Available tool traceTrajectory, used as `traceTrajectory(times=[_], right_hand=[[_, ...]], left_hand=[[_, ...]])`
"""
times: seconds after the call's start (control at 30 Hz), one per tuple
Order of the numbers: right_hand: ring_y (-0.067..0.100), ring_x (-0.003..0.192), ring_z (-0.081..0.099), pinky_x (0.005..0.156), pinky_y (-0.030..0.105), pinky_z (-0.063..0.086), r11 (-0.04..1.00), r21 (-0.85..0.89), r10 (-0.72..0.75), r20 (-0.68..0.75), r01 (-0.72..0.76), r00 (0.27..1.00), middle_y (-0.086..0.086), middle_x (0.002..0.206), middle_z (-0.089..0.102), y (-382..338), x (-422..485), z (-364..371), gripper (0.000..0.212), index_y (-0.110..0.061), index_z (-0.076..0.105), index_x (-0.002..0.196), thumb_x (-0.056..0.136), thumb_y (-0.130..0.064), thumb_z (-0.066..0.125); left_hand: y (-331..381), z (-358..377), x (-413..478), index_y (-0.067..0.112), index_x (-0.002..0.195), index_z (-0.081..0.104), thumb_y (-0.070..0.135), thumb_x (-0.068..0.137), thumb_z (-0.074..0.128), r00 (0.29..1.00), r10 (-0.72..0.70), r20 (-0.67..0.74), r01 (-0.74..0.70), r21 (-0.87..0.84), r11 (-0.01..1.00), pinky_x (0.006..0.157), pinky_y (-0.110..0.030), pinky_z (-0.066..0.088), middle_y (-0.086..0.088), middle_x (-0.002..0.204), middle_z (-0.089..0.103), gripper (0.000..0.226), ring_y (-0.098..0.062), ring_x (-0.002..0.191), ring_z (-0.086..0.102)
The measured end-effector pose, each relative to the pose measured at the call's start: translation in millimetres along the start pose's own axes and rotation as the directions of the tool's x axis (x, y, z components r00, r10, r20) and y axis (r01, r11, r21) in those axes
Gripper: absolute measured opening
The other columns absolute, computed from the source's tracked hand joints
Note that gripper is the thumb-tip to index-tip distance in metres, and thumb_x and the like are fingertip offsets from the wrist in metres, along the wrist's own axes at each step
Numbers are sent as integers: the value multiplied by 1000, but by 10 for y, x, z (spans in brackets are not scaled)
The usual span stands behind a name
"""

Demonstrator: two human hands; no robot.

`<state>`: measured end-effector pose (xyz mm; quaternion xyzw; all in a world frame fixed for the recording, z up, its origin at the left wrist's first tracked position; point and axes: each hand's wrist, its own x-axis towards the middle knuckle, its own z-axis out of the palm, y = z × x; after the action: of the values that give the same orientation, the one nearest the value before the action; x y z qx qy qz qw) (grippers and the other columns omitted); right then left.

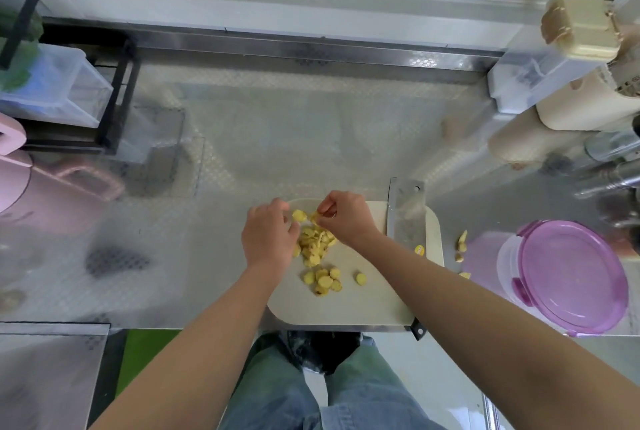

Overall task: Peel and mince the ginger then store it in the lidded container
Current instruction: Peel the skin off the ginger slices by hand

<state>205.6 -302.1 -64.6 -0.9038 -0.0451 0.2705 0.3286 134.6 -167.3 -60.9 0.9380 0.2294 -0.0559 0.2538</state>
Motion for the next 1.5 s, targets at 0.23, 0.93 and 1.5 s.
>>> traceTrajectory(times=[0.23,0.93,1.5], right_hand=[[22,79,64,72,38,56,994,-101,-36,-62,30,997,1,85,69,-30,16,69,14,-20,68,88,79,-12,61],[20,88,60,70,33,47,870,-308,-358,142,385,923,-1,110,56,185,-578,74,24,-21,62,112,89,-28,63],[16,79,58,73,33,49,902,-201,-378,56,381,924,-1,106,60,146,-573,41,27,-18,66,113,87,-23,66]], left_hand=[[68,19,115,23,94,63,36,83,71,997,79,14,-80,106,991,62,-27,36,4,90,62,19,-19,95,51],[-248,70,-469,15,110,62,18,85,66,993,116,12,-113,-170,979,68,-30,45,4,82,57,26,-14,71,52],[-264,2,-413,18,89,66,20,80,76,992,54,110,-17,-316,949,71,-23,48,8,84,66,13,-11,74,61]])
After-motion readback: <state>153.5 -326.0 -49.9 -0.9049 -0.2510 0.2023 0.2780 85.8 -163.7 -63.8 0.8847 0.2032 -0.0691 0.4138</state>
